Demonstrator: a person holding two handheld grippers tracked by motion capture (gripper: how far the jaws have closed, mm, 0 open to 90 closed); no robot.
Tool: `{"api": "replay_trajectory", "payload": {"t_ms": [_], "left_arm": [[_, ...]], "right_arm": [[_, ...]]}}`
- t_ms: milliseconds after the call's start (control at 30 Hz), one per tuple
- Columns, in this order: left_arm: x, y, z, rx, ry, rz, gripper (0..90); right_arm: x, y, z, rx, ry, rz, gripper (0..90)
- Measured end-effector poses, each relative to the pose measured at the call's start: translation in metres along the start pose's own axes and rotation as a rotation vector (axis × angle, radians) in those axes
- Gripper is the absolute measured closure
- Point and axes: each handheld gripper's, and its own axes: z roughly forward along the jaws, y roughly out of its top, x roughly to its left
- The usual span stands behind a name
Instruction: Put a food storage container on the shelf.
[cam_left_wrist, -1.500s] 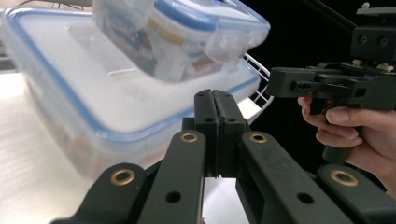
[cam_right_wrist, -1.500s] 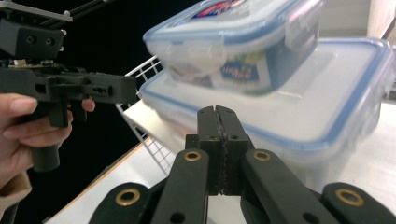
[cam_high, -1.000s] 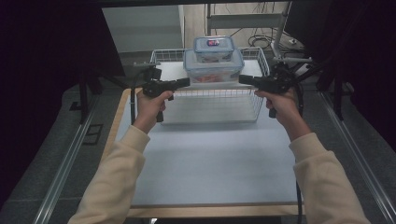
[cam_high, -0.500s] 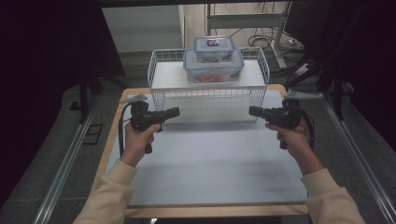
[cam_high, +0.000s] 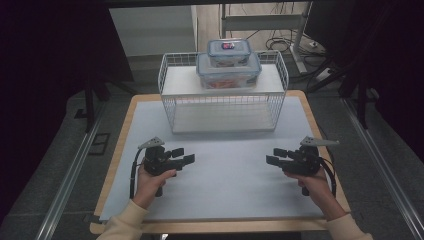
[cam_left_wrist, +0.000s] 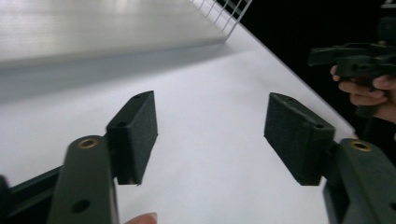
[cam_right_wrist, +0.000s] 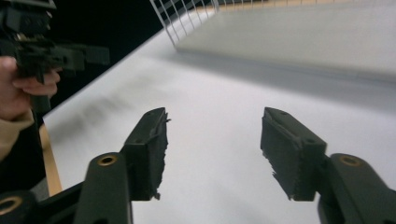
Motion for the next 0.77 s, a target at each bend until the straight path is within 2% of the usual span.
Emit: {"api": "replay_trajectory", "payload": {"t_ms": [100, 200, 300, 500, 767], "left_arm": [[0.003, -0.011, 0.003, 0.031, 0.025, -0.003, 29.6], [0.005, -0.017, 0.003, 0.056, 0.049, 0.005, 28.7], [0.004, -0.016, 0.001, 0.038, 0.044, -0.003, 28.7], [0.003, -0.015, 0.002, 0.045, 0.047, 0.008, 28.0], [0.005, -0.014, -0.001, 0.036, 0.069, 0.015, 27.4]], "right_arm": [[-0.003, -0.011, 0.007, 0.043, -0.025, 0.003, 37.8], [-0.006, -0.016, 0.013, 0.067, -0.025, 0.010, 36.9], [-0.005, -0.016, 0.014, 0.054, -0.023, 0.008, 36.8], [-0.006, -0.014, 0.010, 0.029, -0.040, 0.009, 35.1], [-0.007, -0.014, 0.007, 0.019, -0.047, -0.001, 33.4]]}}
